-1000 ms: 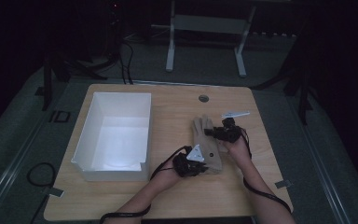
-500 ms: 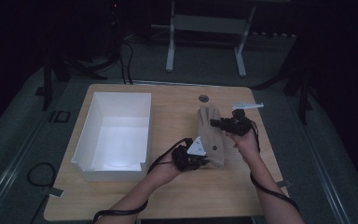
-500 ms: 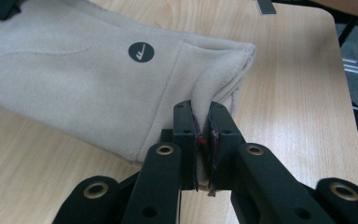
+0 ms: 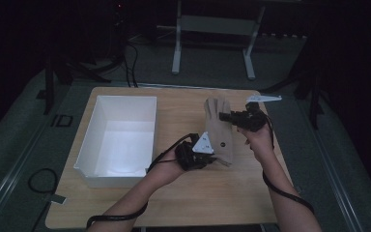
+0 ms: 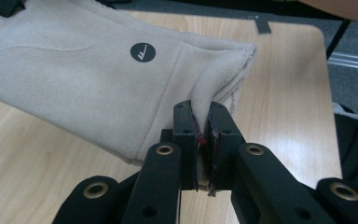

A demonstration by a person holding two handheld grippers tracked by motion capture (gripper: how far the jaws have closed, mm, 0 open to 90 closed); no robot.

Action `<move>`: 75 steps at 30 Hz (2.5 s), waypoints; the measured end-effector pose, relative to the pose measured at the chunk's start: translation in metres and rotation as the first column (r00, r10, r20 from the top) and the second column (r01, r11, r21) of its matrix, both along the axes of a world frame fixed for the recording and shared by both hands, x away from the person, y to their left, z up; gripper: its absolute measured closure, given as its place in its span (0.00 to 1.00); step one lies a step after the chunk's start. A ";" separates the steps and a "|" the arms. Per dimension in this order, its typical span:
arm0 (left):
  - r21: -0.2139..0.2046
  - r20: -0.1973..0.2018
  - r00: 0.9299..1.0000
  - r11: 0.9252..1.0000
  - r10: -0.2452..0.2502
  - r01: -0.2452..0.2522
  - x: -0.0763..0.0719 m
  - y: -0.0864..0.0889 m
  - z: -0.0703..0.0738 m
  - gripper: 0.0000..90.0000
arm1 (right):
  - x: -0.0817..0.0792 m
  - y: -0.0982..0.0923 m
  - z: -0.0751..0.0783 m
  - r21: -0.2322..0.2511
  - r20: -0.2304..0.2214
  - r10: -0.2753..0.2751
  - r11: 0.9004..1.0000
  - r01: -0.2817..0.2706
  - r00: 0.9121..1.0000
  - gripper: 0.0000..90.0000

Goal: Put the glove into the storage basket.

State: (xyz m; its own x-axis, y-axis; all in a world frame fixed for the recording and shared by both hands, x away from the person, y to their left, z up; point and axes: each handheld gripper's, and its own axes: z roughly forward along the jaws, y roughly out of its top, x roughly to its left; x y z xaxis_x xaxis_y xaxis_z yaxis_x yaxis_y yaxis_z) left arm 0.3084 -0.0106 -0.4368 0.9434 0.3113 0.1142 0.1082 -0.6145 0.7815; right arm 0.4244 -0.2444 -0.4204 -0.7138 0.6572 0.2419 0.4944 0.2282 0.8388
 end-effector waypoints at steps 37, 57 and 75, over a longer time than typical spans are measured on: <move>0.013 0.034 0.987 0.987 0.160 -0.160 -0.019 0.118 0.042 0.94 | 0.005 0.123 0.055 0.017 0.081 0.138 0.990 -0.140 0.987 0.80; 0.008 0.034 0.957 0.958 0.287 -0.288 -0.042 0.188 0.041 0.94 | 0.005 0.201 0.058 0.022 0.073 0.228 0.973 -0.230 0.971 0.80; 0.018 -0.010 0.919 0.919 0.394 -0.394 -0.051 0.232 0.012 0.94 | 0.010 0.269 0.035 -0.024 0.026 0.297 0.955 -0.297 0.954 0.80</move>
State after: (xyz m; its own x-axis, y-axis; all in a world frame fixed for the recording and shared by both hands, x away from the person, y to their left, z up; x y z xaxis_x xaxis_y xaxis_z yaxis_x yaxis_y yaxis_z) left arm 0.2573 0.2217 -0.4253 0.7460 0.6568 0.1099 0.3545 -0.5314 0.7693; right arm 0.4344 0.0242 -0.3852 -0.8842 0.4187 0.2072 0.3770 0.3776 0.8457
